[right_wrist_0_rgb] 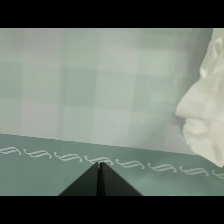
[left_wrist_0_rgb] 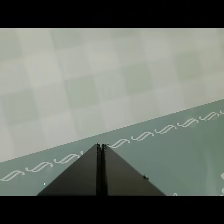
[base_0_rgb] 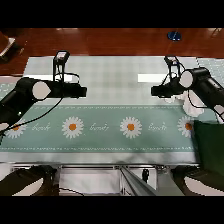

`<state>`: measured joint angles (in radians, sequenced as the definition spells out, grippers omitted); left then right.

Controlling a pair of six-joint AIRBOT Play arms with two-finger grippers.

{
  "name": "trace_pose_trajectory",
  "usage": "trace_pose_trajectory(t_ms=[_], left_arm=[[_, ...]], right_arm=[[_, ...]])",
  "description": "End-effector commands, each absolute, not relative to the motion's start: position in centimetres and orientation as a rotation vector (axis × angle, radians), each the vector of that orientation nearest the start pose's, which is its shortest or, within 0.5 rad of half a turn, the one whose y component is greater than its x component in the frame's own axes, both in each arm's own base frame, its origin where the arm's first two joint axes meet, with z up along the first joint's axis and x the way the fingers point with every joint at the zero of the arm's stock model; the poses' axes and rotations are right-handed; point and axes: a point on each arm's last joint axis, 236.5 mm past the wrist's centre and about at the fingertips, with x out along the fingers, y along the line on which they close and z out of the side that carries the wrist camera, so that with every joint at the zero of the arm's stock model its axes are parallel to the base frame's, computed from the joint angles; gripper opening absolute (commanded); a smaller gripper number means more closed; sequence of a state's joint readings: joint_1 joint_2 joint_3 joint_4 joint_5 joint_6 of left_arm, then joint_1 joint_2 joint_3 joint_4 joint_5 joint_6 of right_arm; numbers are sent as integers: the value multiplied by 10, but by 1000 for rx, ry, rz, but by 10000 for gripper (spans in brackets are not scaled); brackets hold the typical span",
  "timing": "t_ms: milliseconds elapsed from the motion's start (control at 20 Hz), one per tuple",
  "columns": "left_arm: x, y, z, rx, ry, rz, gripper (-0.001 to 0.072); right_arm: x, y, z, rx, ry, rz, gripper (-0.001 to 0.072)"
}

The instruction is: Fold the shirts.

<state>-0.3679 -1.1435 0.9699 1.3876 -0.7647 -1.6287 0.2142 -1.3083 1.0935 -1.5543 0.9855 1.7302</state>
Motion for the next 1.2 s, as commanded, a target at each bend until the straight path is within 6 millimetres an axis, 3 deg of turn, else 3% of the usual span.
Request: trace_pose_trajectory(t_ms=[0,200,350,400,450,500,550,600,700,800,900,1000,1150], left_arm=[[377,-177,31,-59,972,-367,21],[382,-178,36,-66,941,-367,21],[386,-179,38,-69,924,-367,21],[388,-179,40,-72,911,-366,21],[394,-181,45,-79,877,-366,22],[401,-182,51,-87,839,-365,52],[408,-183,55,-93,807,-364,157],[414,-184,56,-99,783,-361,484],[417,-184,50,-102,788,-356,510],[416,-185,42,-99,811,-354,510],[417,-185,34,-99,829,-349,510],[418,-185,24,-96,849,-346,510],[418,-185,12,-91,876,-341,510]], right_arm=[[393,89,-14,27,1209,99,25],[398,90,-12,31,1185,102,25],[426,82,0,-38,1054,97,26],[439,69,8,-124,990,76,67],[451,54,17,-218,934,43,301],[459,39,24,-303,894,10,413],[466,17,33,-376,863,-48,415],[467,-8,38,-404,857,-120,415],[454,-71,37,-332,907,-307,415],[422,-135,22,-147,998,-492,414],[396,-169,-5,85,1074,-566,413],[383,-176,-37,280,1143,-545,410],[379,-156,-83,416,1254,-435,408]])
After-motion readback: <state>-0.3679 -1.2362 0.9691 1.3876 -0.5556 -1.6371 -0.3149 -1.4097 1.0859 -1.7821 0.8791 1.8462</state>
